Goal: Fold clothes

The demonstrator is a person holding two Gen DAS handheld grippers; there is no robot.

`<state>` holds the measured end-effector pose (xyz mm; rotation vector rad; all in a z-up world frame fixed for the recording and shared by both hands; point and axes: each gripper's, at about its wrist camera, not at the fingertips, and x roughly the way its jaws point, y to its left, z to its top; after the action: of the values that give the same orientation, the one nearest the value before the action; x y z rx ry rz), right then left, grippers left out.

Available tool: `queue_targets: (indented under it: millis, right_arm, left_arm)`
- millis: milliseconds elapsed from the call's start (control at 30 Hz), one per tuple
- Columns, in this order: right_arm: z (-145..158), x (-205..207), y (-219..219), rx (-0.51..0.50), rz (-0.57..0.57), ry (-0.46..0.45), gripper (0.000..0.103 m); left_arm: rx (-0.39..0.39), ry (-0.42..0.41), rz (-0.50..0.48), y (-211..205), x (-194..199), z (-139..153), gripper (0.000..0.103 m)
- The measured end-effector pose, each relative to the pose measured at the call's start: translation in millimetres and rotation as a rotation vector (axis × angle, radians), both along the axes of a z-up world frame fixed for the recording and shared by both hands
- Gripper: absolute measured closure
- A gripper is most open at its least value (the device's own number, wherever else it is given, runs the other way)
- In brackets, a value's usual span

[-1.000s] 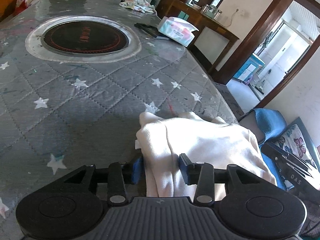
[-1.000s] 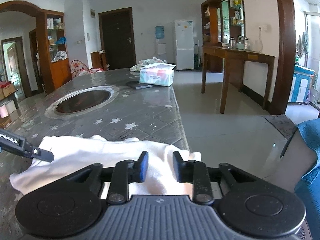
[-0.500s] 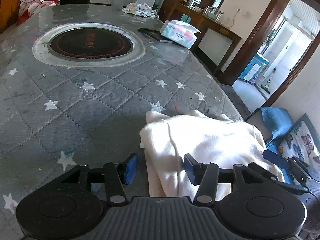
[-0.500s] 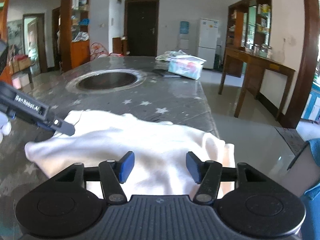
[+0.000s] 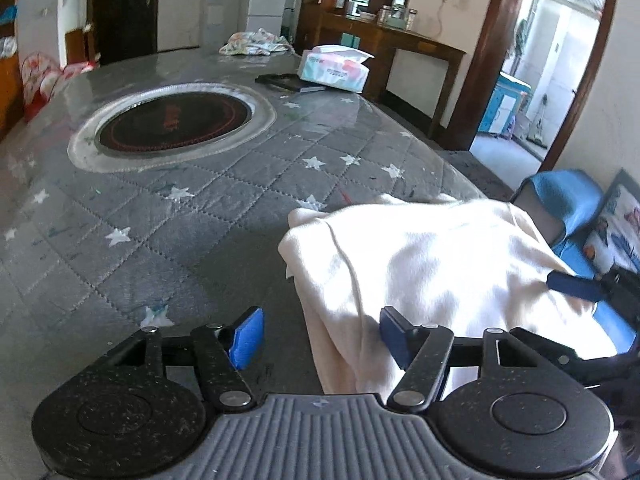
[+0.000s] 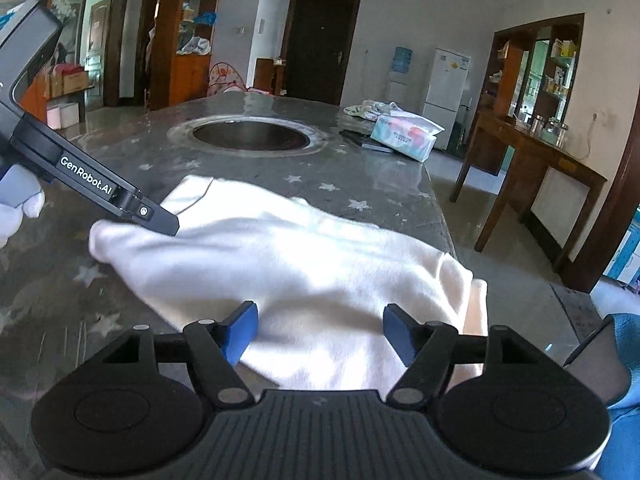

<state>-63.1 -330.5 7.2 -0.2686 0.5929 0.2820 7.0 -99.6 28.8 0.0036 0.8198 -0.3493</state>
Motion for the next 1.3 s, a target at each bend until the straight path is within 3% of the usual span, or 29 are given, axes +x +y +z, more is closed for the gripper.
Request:
queue_targets:
  millis: [433,800,1133,1300]
  right_arm:
    - [11.8,16.2,24.4,0.052,0.036,-0.045,0.023]
    - [-4.5,11.8,43.9,0.036,0.089,0.002,0.020]
    - [-7.7,-8.6,28.4,0.047,0.088,0.031,0.017]
    - [1.8,2.9,2.5,0.128,-0.015,0.016,0.017]
  left_arm:
    - [0.062,-0.046,-0.003,3.7,-11.8,-2.0,0.029]
    - [0.058,-0.044,0.002,8.0,-12.6,-4.5,0.027]
    - [0.057,-0.044,0.012,10.6,-12.8,-6.3,0.025]
    - [0.059,-0.044,0.013,10.4,-12.9,-6.8,0.025]
